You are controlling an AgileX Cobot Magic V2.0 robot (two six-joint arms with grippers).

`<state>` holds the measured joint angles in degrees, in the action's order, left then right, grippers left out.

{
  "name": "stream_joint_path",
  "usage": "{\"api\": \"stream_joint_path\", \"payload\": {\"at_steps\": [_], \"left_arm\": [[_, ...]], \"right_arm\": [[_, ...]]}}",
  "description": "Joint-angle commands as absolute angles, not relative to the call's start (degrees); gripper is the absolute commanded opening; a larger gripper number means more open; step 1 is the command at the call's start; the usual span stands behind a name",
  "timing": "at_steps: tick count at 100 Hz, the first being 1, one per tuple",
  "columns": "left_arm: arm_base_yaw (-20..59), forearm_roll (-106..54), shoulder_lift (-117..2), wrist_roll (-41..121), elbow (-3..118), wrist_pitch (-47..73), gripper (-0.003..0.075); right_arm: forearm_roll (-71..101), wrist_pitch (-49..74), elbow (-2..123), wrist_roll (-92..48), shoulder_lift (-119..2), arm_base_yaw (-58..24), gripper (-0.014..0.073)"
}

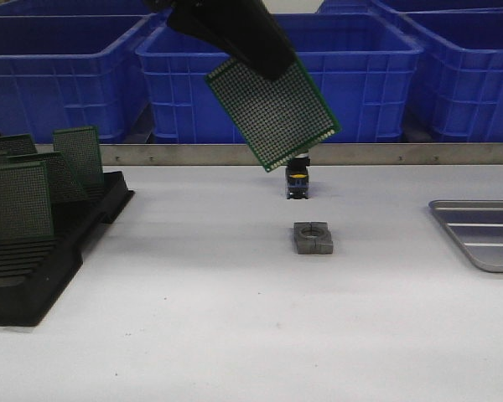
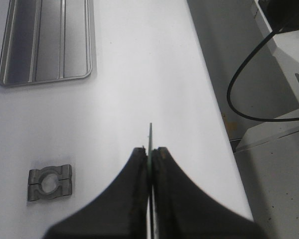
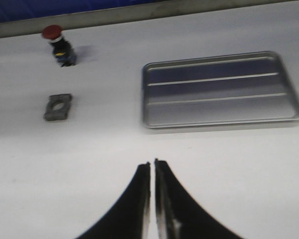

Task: Place circuit board on tray
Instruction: 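Bring the right gripper to the board and grasp its lower edge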

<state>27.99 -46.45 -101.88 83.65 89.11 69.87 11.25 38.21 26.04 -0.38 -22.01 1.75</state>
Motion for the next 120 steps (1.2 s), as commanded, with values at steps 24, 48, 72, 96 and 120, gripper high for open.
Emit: {"api": "stream_joint_path", "payload": {"at_steps": [24, 48, 72, 96, 120], "left_arm": [[28.7, -50.7, -99.3, 83.1, 91.0, 71.1, -0.0020], [28.7, -50.7, -99.3, 83.1, 91.0, 71.1, -0.0020], [28.7, -51.9, -99.3, 83.1, 91.0, 71.1, -0.0020], [28.7, -52.3, -99.3, 83.1, 91.0, 71.1, -0.0020], [28.7, -52.3, -99.3, 83.1, 91.0, 71.1, -0.0020]], "right_arm": [[34.0, 29.6, 29.2, -26.3, -34.3, -13.2, 0.0403], [40.4, 20.8, 31.4, -49.0, -43.0, -22.1, 0.0403], [45.4, 19.8, 37.6, -60.6, -55.2, -28.4, 0.0403], [45.9, 18.8, 43.8, -62.5, -65.1, -30.1, 0.0403], [45.9, 17.1, 47.3, -62.5, -69.2, -30.1, 0.0403]]}}
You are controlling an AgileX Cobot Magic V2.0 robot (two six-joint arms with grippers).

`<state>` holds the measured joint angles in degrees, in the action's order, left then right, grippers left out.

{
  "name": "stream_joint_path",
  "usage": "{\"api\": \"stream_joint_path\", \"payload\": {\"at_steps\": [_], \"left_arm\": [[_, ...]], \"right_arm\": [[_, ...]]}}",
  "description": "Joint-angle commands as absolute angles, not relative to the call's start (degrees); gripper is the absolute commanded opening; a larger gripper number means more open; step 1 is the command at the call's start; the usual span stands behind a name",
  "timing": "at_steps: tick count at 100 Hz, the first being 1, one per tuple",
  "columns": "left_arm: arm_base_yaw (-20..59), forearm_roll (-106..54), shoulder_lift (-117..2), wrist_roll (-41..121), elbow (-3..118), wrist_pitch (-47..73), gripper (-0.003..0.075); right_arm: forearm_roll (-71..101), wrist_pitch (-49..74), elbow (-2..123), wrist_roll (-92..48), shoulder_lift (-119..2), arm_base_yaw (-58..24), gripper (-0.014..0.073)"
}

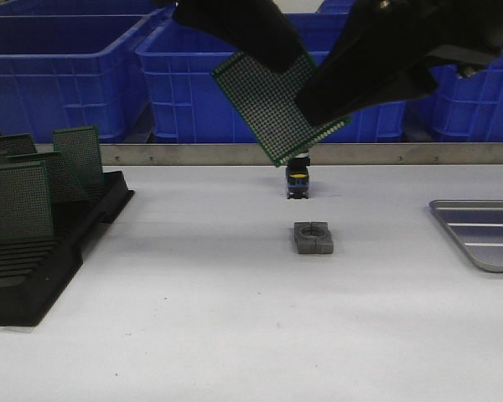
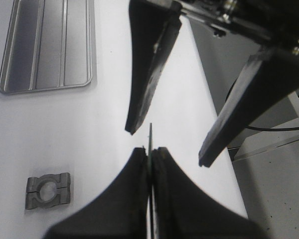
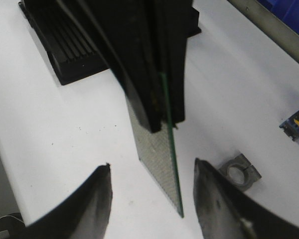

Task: Place circuit board on tray
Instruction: 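Bring the right gripper to the board and grasp its lower edge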

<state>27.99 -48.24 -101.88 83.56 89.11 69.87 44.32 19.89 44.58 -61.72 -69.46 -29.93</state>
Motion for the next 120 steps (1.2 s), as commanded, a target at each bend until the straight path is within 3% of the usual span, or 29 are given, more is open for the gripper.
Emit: {"api": "stream_joint_path", "payload": {"at_steps": [1, 35, 42, 58, 87, 96, 114, 120], "left_arm": [[28.7, -52.3, -99.3, 83.1, 91.0, 71.1, -0.0020], [28.7, -52.4, -99.3, 83.1, 91.0, 71.1, -0.0020], [28.7, -52.4, -99.3, 83.1, 91.0, 71.1, -0.0020], [28.7, -52.5, -99.3, 83.1, 91.0, 71.2, -0.0020], [28.7, -53.8, -99.3, 83.1, 91.0, 71.4, -0.0009], [28.7, -54.2, -99.3, 83.1, 91.1, 71.5, 0.0086], [28.7, -54.3, -99.3, 83.1, 91.1, 71.0, 0.0401], [28.7, -54.3, -99.3, 83.1, 91.1, 70.9, 0.0452]], "right_arm": [[45.9, 17.0, 47.4, -62.5, -69.2, -30.1, 0.0403], [48.1, 16.5, 47.7, -62.5, -73.8, -30.1, 0.0373], [48.2, 16.5, 47.7, -62.5, -73.9, -30.1, 0.0260], [48.2, 15.4, 47.7, -62.5, -73.8, -30.1, -0.0125], [49.0, 15.3, 47.7, -62.5, -73.8, -30.1, -0.0115], [50.3, 15.3, 47.7, -62.5, -73.8, -30.1, -0.0115], [55.0, 16.9, 47.7, -62.5, -73.8, -30.1, -0.0115], [55.5, 17.4, 47.7, -62.5, -73.8, -30.1, -0.0115]]}}
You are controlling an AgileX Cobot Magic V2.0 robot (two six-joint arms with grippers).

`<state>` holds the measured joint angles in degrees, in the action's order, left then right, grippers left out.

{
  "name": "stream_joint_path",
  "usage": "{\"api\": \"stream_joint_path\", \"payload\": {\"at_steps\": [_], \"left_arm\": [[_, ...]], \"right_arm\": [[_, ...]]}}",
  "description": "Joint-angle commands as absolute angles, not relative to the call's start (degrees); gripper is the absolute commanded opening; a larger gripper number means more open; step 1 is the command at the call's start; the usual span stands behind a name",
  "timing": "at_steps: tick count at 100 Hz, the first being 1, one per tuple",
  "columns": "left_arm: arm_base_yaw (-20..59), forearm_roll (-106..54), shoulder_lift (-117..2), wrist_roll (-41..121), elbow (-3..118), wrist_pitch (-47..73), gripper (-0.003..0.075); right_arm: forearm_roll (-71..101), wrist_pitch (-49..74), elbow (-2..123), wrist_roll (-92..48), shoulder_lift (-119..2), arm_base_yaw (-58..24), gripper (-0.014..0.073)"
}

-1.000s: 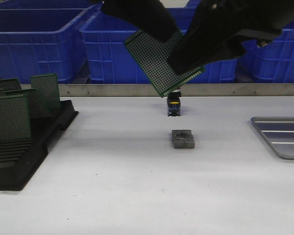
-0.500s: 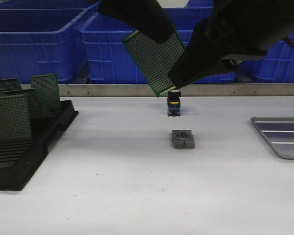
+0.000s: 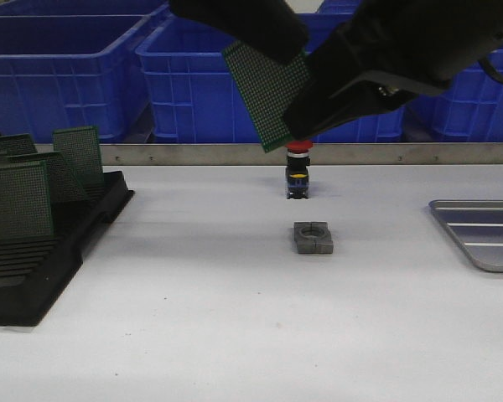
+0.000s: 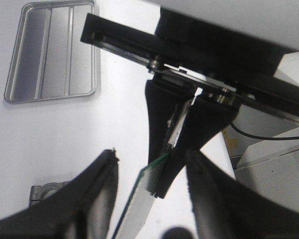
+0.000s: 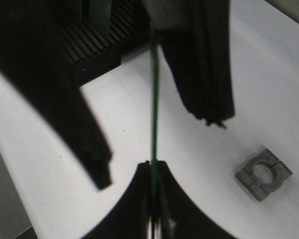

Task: Place circuit board on tray
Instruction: 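Bring the right gripper to the board and grasp its lower edge, then release the left gripper and carry the board toward the metal tray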

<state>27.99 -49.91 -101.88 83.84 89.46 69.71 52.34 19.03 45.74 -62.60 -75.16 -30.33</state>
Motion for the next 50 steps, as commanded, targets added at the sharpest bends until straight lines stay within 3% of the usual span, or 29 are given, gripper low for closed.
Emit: {"api": "stream_joint_path", "payload": {"at_steps": [1, 22, 50], "left_arm": [[28.7, -54.3, -99.3, 83.1, 91.1, 70.9, 0.0456], [27.1, -54.1, -99.3, 83.1, 92.2, 69.4, 0.0461], [24.6, -54.4, -99.3, 83.1, 95.7, 70.0, 0.0461]], "right_arm": [[55.6, 17.4, 47.7, -62.4, -73.8, -30.1, -0.0115], [55.8, 20.9, 47.7, -60.3, -73.8, -26.8, -0.0115], [55.7, 31.8, 47.6, -58.3, -73.9, -10.6, -0.0115]]}}
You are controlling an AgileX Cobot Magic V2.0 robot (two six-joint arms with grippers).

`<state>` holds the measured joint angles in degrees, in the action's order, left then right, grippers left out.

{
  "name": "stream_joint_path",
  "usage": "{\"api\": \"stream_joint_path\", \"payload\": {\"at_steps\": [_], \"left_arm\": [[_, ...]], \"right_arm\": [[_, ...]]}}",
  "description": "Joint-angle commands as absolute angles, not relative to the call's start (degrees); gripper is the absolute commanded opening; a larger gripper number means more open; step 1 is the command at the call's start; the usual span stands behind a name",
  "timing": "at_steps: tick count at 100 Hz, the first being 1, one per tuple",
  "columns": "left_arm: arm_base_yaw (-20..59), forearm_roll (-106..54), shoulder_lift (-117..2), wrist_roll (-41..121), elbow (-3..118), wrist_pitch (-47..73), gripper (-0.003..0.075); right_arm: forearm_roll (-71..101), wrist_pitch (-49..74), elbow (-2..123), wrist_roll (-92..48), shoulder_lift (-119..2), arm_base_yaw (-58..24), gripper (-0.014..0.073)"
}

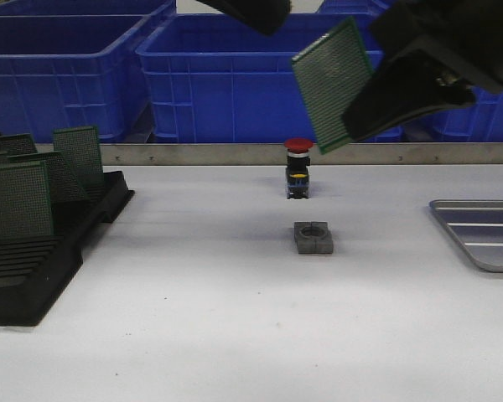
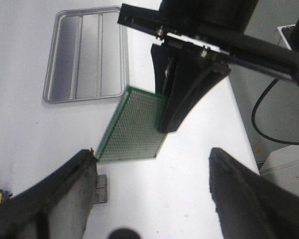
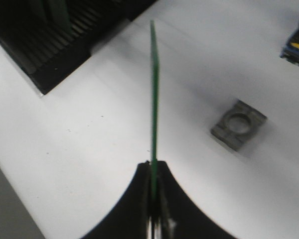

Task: Place circuit board on tray
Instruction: 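Release the left gripper and carry the board toward the metal tray, then lower the board onto the metal tray and open the right gripper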

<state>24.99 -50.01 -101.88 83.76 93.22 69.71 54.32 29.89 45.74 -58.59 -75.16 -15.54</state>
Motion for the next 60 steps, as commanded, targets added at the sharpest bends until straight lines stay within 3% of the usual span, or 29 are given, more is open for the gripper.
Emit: {"api": "stream_joint_path", "payload": {"at_steps": [1, 31, 60], "left_arm": [[24.6, -54.4, -99.3, 83.1, 95.7, 70.0, 0.0461], [24.7, -54.5, -99.3, 83.1, 95.7, 70.0, 0.0461], [24.7, -54.5, -99.3, 83.1, 95.7, 69.9, 0.0461]], "right_arm": [[55.7, 32.0, 47.6, -58.3, -73.9, -9.6, -0.0115], [55.7, 31.4, 48.7, -58.3, -84.4, 9.1, -0.0115], [54.6, 42.0, 59.2, -58.5, -102.5, 13.7, -0.0115]]}}
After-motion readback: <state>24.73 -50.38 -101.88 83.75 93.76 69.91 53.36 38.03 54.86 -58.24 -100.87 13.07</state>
